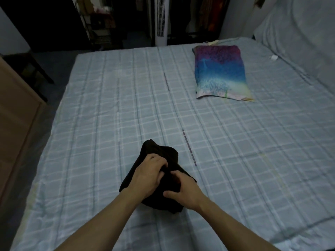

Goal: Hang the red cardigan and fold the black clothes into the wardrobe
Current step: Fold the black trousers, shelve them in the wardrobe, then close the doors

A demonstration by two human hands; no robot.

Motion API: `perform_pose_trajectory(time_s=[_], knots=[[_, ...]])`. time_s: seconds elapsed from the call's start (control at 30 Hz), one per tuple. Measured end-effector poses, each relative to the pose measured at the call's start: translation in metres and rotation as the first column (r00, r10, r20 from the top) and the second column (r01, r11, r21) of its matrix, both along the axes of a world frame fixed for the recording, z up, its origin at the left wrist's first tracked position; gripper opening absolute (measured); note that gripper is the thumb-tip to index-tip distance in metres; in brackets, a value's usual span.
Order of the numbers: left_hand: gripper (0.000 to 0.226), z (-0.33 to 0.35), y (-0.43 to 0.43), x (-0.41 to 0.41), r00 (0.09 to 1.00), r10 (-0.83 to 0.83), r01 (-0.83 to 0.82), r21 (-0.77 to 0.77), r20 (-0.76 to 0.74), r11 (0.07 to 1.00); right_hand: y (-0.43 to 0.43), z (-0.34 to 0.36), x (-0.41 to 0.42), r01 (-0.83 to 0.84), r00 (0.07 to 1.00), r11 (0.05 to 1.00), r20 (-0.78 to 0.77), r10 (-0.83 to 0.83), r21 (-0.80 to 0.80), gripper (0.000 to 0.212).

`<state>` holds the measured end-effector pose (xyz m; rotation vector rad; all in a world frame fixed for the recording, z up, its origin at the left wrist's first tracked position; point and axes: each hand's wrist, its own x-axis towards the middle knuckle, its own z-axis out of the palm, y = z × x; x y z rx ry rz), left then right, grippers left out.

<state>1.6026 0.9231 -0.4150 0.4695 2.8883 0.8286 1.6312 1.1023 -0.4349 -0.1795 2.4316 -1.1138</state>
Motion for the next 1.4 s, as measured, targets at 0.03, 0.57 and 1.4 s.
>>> perform_pose_trajectory(time_s=[0.03, 0.57, 1.4], knots=[[0.021, 0.011, 0.0, -0.003, 0.999, 0.023, -0.022, 0.055, -0.029, 0.998, -0.004, 0.004, -0.001, 0.0, 1.0, 1.0, -0.004, 0.0, 0.006, 0.066], [0.009, 0.292, 0.012, -0.054, 0.844, 0.215, 0.02, 0.428, -0.492, 0.903, -0.006, 0.264, -0.062, 0.153, 0.67, 0.973, -0.705, -0.232, -0.174, 0.006], [0.019, 0.485, -0.023, -0.011, 0.935, -0.044, 0.216, 0.467, -0.352, 0.858, 0.028, 0.459, -0.036, -0.282, 0.565, 0.956, -0.819, 0.095, -0.084, 0.012]])
